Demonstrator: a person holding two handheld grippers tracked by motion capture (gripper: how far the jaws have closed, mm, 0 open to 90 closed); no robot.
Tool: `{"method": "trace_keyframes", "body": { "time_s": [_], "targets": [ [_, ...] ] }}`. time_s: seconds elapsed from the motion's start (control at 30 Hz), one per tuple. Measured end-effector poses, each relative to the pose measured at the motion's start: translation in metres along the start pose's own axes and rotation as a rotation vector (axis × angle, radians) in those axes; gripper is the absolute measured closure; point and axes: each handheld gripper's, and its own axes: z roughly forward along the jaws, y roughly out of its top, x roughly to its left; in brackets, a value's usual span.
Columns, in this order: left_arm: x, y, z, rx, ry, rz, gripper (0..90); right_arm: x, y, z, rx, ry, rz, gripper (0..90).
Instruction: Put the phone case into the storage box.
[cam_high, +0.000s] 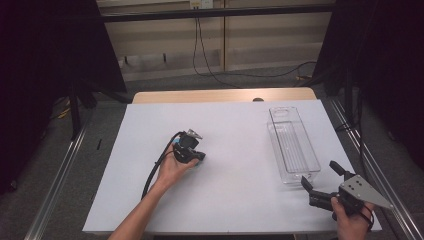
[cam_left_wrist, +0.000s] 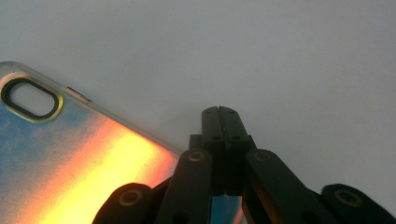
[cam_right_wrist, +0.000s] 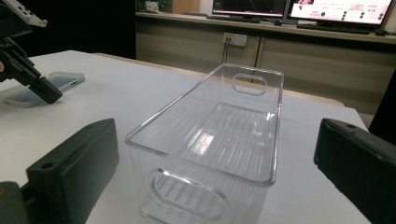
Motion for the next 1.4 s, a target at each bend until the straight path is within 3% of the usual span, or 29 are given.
{"method": "trace_keyframes", "body": {
  "time_s": [0.43, 0.63, 0.73, 0.87, 1.4],
  "targets": [
    [0.002, -0.003, -0.002, -0.007, -0.011, -0.012, 90.0, 0.0, -0.001, 0.001, 0.012, 0.01, 0.005, 0.0],
    [0.009, -0.006, -0.003, -0.011, -0.066, -0.038, 90.0, -0.001, -0.002, 0.002, 0.018, -0.002, 0.007, 0.0],
    [0.009, -0.007, -0.005, -0.001, -0.064, -0.021, 90.0, -0.001, -0.002, 0.002, 0.017, -0.003, 0.007, 0.0],
    [0.01, -0.013, -0.007, -0.019, -0.075, -0.052, 90.0, -0.001, -0.002, 0.003, 0.021, -0.003, 0.005, 0.0],
    [0.011, -0.015, -0.012, 0.001, -0.067, -0.043, 90.0, 0.0, -0.002, 0.002, 0.014, 0.022, 0.001, 0.0]
  ]
}}
